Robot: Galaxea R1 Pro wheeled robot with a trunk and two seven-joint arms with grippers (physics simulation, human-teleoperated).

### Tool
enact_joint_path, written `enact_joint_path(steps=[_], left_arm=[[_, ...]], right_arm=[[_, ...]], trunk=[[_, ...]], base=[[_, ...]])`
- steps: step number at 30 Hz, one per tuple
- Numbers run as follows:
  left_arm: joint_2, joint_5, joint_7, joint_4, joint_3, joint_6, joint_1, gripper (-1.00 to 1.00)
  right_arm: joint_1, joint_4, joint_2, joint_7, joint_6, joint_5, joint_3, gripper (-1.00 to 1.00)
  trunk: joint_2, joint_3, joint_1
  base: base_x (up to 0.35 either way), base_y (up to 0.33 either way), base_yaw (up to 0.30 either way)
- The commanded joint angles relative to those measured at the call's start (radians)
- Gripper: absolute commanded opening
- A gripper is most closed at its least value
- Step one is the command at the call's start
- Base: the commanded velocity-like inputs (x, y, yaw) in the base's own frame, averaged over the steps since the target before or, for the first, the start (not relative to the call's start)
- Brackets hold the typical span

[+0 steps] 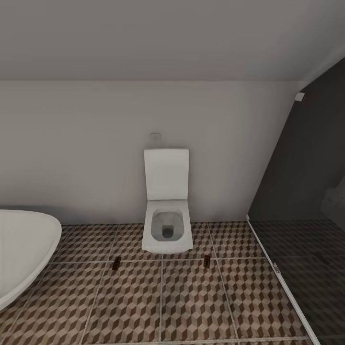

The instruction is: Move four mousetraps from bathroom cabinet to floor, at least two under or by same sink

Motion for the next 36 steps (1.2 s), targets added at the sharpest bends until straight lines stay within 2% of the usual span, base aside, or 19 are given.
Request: enact_joint_path(steps=[1, 36], left_arm=[[0.0, 0.011, -0.004, -0.002, -0.008, -0.003, -0.002, 1.0], [0.001, 0.011, -0.004, -0.002, -0.008, -0.003, -0.002, 1.0]], right_arm=[[-0.001, 0.004, 0.0, 0.0, -0.007, -0.009, 0.008, 1.0], [-0.001, 0.004, 0.001, 0.0, -0.007, -0.009, 0.008, 1.0]], trunk=[[-0.001, -0.001, 0.0], [-0.001, -0.001, 0.0]], base=[[0.0, 0.0, 0.0], [0.0, 0.0, 0.0]])
